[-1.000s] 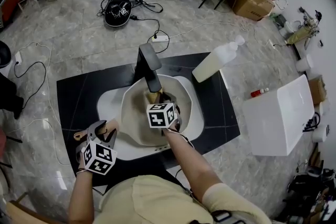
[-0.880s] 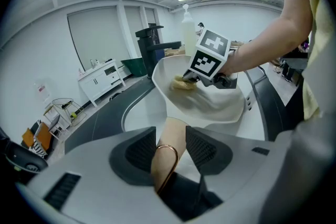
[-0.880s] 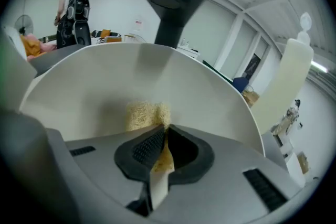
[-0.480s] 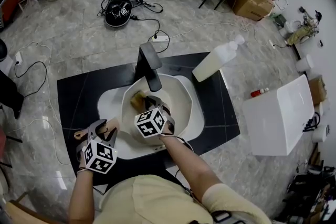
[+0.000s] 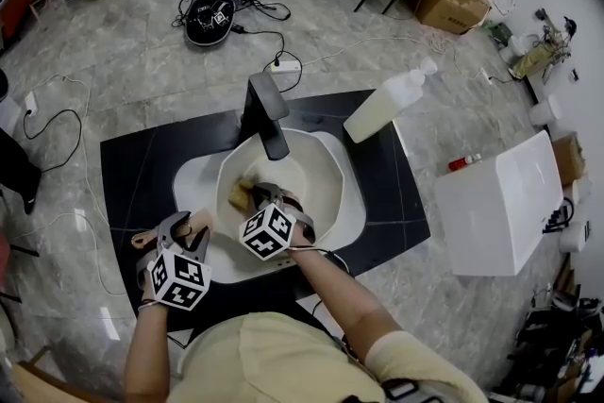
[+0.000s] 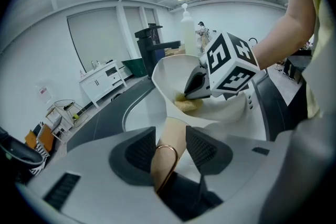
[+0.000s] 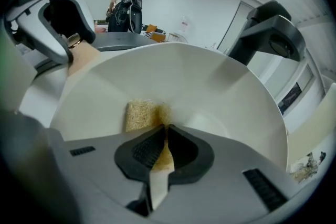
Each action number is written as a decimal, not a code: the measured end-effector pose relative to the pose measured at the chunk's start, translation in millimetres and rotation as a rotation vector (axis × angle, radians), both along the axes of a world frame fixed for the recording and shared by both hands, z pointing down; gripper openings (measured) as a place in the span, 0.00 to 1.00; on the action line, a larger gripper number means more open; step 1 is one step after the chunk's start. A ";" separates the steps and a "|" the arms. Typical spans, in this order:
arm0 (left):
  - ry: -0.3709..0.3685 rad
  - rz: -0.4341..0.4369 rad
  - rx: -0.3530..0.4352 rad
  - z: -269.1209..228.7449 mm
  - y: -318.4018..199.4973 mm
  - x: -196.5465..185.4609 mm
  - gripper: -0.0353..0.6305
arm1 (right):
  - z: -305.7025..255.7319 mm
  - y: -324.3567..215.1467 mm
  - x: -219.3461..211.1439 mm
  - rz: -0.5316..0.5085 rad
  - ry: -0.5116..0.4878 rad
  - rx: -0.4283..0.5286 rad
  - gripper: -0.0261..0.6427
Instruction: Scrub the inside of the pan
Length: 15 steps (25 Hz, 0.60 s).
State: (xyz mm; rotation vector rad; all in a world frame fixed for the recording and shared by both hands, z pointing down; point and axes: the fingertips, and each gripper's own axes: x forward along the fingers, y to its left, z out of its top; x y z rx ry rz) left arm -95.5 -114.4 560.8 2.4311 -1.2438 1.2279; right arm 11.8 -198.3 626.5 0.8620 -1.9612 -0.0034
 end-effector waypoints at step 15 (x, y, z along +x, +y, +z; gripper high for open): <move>-0.022 -0.027 -0.015 1.3 -0.8 0.4 0.33 | 25.2 46.1 6.7 -0.229 0.157 -0.117 0.09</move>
